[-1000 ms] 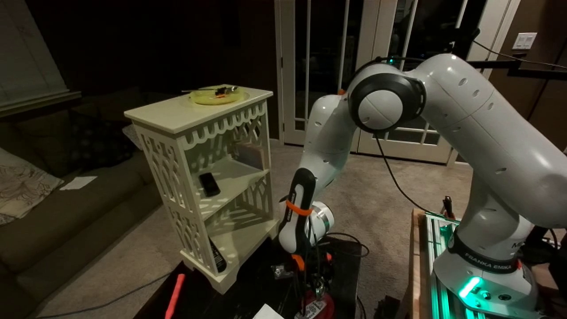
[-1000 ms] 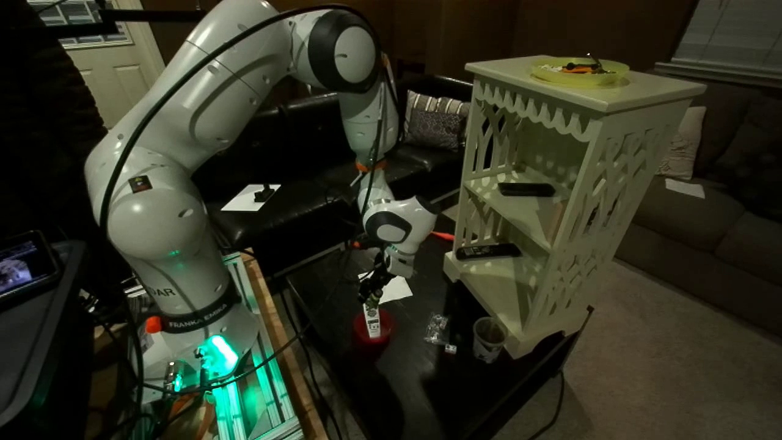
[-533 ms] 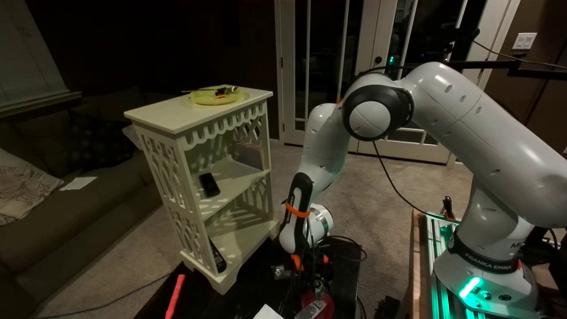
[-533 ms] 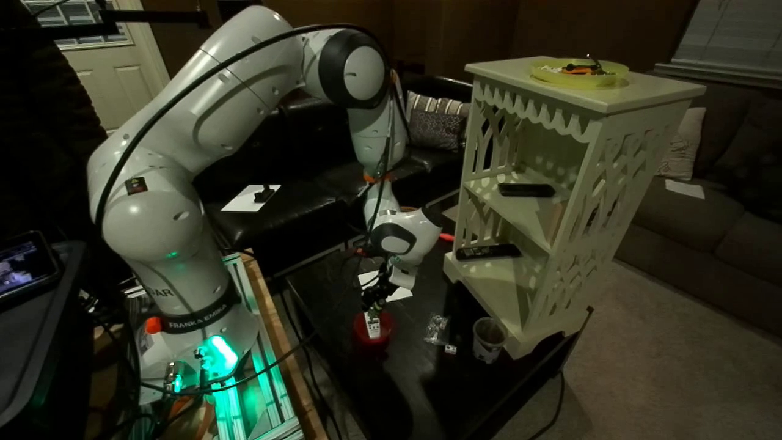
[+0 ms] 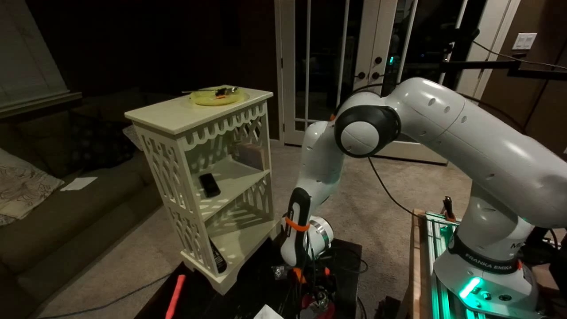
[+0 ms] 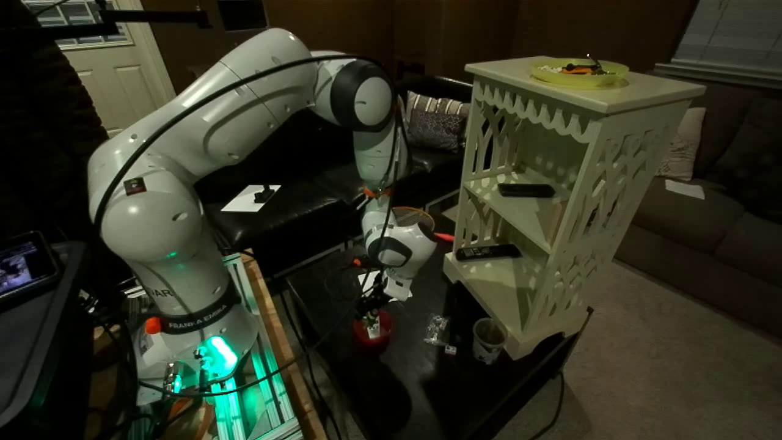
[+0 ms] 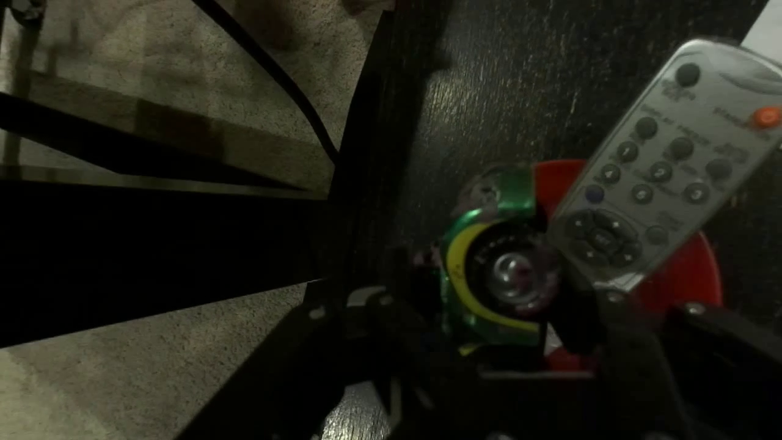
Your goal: Place the toy car into the bowl
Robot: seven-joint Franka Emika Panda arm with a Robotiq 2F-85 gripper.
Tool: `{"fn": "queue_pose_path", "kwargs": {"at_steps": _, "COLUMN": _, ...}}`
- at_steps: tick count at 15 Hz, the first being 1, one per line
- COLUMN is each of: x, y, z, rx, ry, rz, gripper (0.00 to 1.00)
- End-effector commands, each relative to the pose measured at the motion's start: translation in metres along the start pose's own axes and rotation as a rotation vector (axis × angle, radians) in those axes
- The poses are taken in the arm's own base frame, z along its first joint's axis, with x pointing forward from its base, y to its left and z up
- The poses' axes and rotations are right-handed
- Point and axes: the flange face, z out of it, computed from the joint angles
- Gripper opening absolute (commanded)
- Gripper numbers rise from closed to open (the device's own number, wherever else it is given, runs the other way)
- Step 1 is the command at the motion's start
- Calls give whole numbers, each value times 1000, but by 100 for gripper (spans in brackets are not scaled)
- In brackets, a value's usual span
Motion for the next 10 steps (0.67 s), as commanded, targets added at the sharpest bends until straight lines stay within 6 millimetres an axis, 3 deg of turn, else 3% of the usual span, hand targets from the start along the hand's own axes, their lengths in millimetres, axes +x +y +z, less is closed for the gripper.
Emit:
{"fn": "queue_pose_path", "kwargs": {"at_steps": 1, "x": 1, "y": -14, "z": 14, "rx": 32, "ry": -21, "rz": 9, "gripper": 29}}
{"fn": "queue_pose_path", "kwargs": {"at_steps": 4, "x": 2, "y": -21, "z": 20, "rx": 44, "ry": -4, "rz": 9, "gripper": 29}}
{"fn": "queue_pose_path", "kwargs": {"at_steps": 5, "x": 4, "y": -22, "z": 21, "rx": 39, "ry": 1, "rz": 8, "gripper": 44}}
{"fn": "queue_pose_path", "kwargs": {"at_steps": 6, "x": 6, "y": -23, "z": 22, "rx": 36, "ry": 14, "rz": 7, "gripper": 74}}
{"fn": "queue_pose_path", "kwargs": {"at_steps": 7, "x": 7, "y": -24, "z": 22, "rx": 34, "ry": 19, "rz": 7, "gripper": 64}}
{"fn": "queue_pose_path", "kwargs": {"at_steps": 8, "x": 9, "y": -24, "z": 21, "rx": 33, "ry": 21, "rz": 8, "gripper": 84}}
{"fn": "queue_pose_path", "kwargs": {"at_steps": 10, "x": 11, "y": -22, "z": 15, "rx": 34, "ry": 25, "rz": 6, "gripper": 90}}
